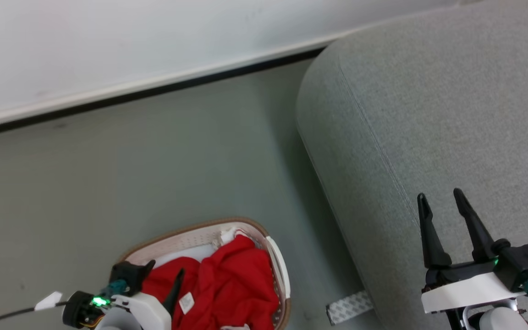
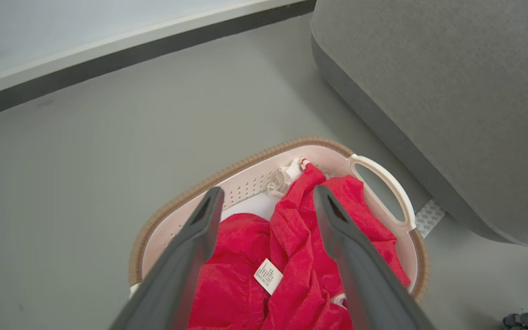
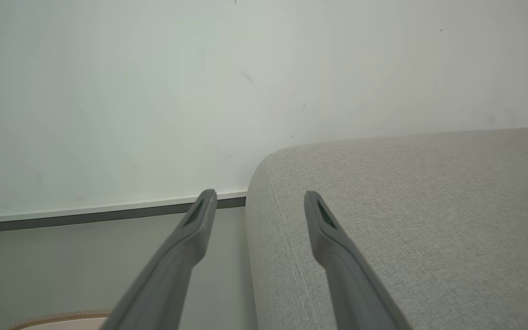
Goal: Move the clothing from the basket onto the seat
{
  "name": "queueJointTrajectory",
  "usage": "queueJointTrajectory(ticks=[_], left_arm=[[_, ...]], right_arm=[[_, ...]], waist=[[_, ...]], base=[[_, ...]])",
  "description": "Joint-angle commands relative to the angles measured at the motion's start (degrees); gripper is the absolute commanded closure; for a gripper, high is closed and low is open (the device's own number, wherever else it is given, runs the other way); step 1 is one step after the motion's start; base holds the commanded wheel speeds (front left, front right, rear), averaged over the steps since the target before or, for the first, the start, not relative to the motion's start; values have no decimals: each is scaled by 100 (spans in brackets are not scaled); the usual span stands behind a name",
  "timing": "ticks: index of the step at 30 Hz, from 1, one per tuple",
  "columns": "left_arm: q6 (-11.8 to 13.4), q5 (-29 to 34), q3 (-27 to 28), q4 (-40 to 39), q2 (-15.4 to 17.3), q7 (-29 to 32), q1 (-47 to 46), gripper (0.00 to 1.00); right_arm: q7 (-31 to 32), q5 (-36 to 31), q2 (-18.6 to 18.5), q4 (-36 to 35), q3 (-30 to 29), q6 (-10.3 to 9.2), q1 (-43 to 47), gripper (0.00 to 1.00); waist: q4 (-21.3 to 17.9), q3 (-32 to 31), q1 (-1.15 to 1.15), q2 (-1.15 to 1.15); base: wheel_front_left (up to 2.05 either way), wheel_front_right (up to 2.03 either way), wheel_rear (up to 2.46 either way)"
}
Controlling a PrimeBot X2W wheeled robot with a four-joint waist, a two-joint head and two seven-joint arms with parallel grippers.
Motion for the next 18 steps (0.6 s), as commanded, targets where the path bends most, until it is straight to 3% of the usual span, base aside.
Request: queueJointTrajectory(ticks=[1, 18], left_arm=[[3, -1, -142, 203, 89, 77, -148, 0], [3, -130, -2239, 1616, 663, 1106, -1482, 0]], right_arm=[[-12, 54, -7, -74, -17, -12, -83, 0], [-12, 560, -5, -900, -115, -12, -409, 0]], waist=[[-160, 267, -1, 0], [-620, 1854, -1, 0]], base=[[0, 0, 0], [0, 0, 0]])
